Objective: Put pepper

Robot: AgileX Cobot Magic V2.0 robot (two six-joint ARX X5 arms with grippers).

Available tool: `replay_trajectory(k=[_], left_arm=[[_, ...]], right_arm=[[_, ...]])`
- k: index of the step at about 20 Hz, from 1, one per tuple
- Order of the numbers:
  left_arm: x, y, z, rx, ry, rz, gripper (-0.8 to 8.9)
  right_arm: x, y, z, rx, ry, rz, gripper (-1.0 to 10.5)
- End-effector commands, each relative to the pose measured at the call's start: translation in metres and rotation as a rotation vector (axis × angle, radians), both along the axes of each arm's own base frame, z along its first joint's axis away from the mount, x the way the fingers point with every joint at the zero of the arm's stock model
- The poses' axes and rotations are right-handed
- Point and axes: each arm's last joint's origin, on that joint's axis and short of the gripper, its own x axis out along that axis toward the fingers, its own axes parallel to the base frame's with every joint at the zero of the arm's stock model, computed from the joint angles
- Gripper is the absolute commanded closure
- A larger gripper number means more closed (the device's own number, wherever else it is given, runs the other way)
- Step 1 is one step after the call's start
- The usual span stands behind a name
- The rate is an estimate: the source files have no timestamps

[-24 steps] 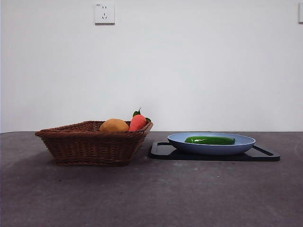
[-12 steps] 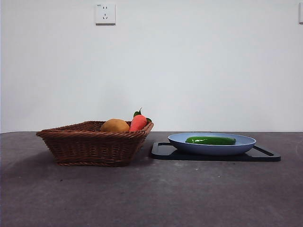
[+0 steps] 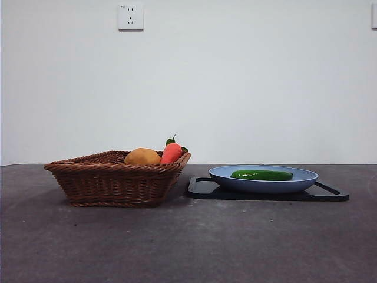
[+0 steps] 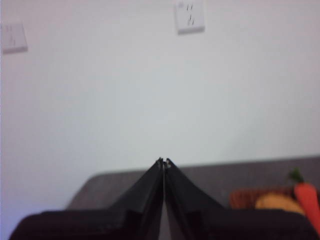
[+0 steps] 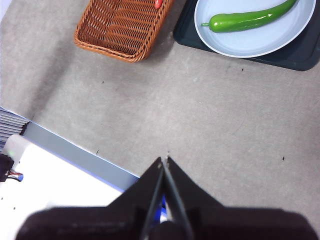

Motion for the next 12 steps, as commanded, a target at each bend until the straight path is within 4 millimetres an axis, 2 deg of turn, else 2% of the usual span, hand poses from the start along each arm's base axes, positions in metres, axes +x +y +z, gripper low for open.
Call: replay_trajectory(k=[1,6,12], left_arm=[[-0.002,0.002,-0.024,-0.022,0.016,0.009,8.05],[-0.006,0.005,-0.071,-0.074,0.058,0.029,8.05],[-0.008,0.005,-0.097,-0.087,0.105,0.032,8.05]], right_arm=[[0.001,0.000,0.005,0.004,-0.021,-0.002,9.4],[0.001,0.000,0.005,0.005,-0.021,-0.002,9.4],[0.001,0.000,0.005,0.005,-0.021,-0.002,9.4]])
